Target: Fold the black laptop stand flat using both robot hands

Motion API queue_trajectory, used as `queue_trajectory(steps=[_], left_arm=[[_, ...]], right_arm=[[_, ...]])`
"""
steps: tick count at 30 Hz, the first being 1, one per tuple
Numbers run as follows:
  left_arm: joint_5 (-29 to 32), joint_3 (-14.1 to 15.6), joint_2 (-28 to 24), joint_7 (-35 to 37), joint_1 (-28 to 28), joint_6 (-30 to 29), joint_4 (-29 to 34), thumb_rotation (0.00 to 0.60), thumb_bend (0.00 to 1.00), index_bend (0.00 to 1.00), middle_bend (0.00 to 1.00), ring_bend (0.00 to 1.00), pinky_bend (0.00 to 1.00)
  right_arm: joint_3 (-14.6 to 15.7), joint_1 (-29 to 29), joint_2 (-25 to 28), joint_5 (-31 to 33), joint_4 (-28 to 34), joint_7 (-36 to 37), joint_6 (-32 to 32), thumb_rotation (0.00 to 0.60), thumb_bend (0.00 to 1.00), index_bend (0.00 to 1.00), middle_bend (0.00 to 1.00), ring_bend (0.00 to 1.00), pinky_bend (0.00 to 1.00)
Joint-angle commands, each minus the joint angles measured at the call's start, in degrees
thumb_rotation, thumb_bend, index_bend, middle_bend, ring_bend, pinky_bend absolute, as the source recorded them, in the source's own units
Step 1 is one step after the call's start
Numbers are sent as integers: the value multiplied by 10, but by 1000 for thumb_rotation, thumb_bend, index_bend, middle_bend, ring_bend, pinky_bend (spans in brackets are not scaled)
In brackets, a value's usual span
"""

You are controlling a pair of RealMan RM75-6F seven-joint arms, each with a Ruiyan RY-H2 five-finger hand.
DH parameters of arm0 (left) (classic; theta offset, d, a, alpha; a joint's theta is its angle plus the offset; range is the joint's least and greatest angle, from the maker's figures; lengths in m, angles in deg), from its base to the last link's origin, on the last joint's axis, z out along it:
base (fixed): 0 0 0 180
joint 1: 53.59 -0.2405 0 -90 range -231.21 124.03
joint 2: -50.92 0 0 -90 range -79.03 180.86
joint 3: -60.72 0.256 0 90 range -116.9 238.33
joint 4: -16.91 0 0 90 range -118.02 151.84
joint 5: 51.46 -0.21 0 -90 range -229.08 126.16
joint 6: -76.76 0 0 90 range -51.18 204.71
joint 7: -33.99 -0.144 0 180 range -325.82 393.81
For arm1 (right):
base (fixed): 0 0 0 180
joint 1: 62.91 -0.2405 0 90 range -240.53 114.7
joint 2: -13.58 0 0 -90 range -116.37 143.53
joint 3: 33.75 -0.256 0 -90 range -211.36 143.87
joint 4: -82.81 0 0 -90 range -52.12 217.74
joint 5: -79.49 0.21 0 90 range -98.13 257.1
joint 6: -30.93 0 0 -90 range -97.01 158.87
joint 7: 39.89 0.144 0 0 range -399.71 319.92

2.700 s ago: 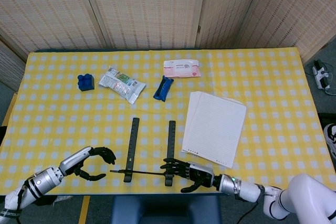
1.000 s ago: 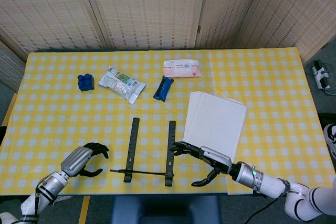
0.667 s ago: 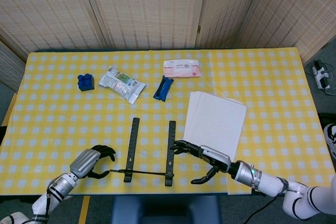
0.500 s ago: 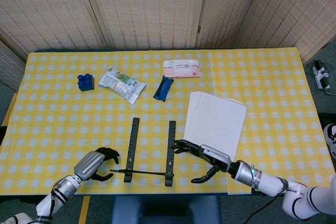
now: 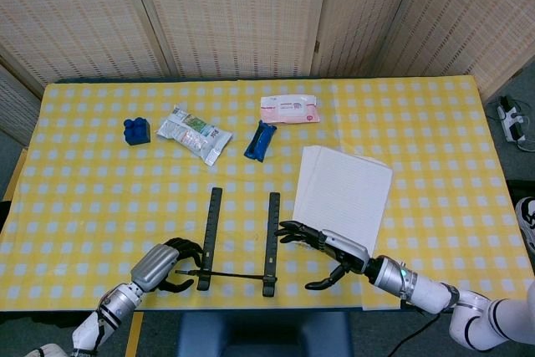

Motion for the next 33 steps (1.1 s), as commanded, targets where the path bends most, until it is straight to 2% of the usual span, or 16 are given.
queue_trajectory(steps=[1, 33], left_arm=[[0, -1, 2, -3, 1, 2, 1, 600, 358, 482, 324, 253, 225], [5, -5, 6, -13, -7, -2, 7, 600, 401, 527, 349, 267, 223]], right_arm=[[0, 1, 1, 0, 0, 0, 0, 600, 218, 0, 122, 126, 43], [-4, 11, -3, -3, -9, 9, 3, 600, 219, 0, 122, 126, 43]])
